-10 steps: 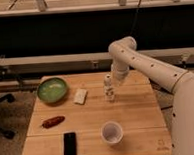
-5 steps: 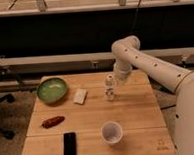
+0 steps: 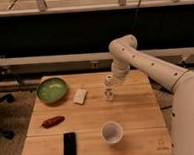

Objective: Knock the bottle over

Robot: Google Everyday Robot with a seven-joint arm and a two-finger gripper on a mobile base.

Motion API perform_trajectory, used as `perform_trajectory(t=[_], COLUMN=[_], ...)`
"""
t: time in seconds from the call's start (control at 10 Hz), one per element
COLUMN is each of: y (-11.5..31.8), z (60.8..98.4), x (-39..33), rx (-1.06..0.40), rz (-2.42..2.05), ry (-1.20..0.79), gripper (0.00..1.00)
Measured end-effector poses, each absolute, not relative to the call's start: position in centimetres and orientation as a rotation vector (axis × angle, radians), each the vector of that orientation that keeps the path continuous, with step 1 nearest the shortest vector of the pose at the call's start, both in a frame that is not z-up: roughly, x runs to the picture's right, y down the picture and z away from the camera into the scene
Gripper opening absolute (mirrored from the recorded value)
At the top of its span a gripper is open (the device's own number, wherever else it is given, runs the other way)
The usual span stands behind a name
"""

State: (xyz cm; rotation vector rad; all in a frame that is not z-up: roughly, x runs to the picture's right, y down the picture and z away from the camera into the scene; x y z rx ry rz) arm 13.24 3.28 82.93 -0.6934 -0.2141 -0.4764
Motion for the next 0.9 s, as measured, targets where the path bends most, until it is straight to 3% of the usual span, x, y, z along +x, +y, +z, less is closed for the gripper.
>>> perform_trajectory(t=[0.9], y=[2.3], z=[82.1], x=[6.7], rx=[-0.651], rz=[-0.556], ry=[-0.338], gripper=[0.00])
